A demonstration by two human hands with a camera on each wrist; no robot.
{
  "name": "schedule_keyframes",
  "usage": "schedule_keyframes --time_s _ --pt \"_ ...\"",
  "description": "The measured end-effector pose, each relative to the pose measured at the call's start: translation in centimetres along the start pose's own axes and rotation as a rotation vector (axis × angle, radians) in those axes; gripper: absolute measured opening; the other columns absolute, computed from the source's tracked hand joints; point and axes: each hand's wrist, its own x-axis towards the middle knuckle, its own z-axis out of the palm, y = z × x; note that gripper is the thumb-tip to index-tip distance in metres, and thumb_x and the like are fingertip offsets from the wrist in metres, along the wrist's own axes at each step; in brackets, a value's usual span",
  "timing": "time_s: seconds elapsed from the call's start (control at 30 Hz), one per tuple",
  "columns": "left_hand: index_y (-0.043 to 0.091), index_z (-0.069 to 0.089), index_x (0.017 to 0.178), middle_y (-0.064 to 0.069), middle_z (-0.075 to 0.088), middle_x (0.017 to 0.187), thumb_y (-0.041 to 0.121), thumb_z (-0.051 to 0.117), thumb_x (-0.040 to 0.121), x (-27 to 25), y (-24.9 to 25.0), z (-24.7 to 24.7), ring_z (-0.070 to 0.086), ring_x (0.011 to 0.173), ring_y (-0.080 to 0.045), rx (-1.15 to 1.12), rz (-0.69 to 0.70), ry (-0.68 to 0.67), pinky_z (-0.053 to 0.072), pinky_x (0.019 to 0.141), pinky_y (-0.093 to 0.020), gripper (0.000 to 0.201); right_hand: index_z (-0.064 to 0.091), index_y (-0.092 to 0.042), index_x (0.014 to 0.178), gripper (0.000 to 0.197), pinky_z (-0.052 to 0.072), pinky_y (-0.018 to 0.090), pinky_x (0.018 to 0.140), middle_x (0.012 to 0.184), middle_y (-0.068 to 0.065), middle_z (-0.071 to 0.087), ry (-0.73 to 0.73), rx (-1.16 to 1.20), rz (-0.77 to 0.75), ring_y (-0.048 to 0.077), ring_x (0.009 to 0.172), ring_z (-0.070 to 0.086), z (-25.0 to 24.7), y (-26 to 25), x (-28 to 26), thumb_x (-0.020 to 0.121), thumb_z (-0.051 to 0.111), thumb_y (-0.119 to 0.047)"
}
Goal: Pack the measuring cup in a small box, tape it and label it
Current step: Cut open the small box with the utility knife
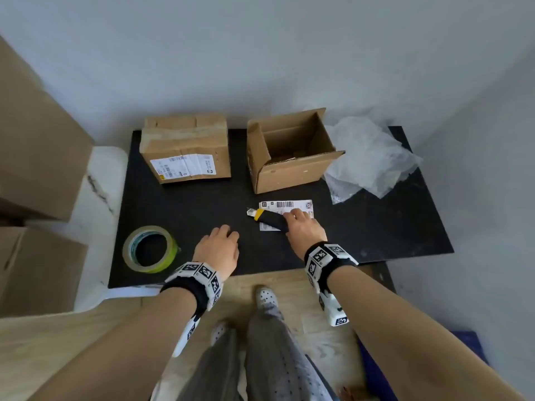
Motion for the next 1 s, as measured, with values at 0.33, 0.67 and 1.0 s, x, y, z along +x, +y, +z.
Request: schedule_keyframes --time_s 0.33,0.67,1.0 --pt "0.020 0.043 0.134 -0.002 0.036 0.142 0.025 0.038 0.098 0.2 0.1 1.2 0.041 0.124 -0.019 -0.067 -0.049 0.019 0.040 0.098 -0.032 0.037 0.036 -0.010 0.137 0.054 0.036 0.036 0.103 0.133 0.009 0.045 -0.033 -0.006 -0.038 0.027 0.122 0.045 0.8 0.4 1.6 0.087 0.055 -0.005" --pt "0.020 0.046 0.130 0.000 0.044 0.133 0.023 0.038 0.096 -2.3 -2.0 -0.5 0.045 0.118 -0.018 -0.053 -0.044 0.066 0.043 0.092 -0.030 0.035 0.028 -0.013 0.142 0.060 0.044 0.041 0.095 0.132 0.013 0.041 -0.173 0.118 -0.042 0.033 0.117 0.049 -2.8 -2.6 0.6 0.089 0.057 -0.009" --pt "0.019 0.051 0.123 0.000 0.050 0.125 0.021 0.042 0.094 -4.0 -7.0 -6.3 0.047 0.114 -0.018 -0.025 -0.039 0.181 0.046 0.089 -0.031 0.031 0.027 -0.018 0.145 0.069 0.044 0.039 0.100 0.138 0.011 0.040 -0.123 0.212 -0.041 0.030 0.123 0.048 -7.6 -8.6 -0.4 0.085 0.062 -0.011"
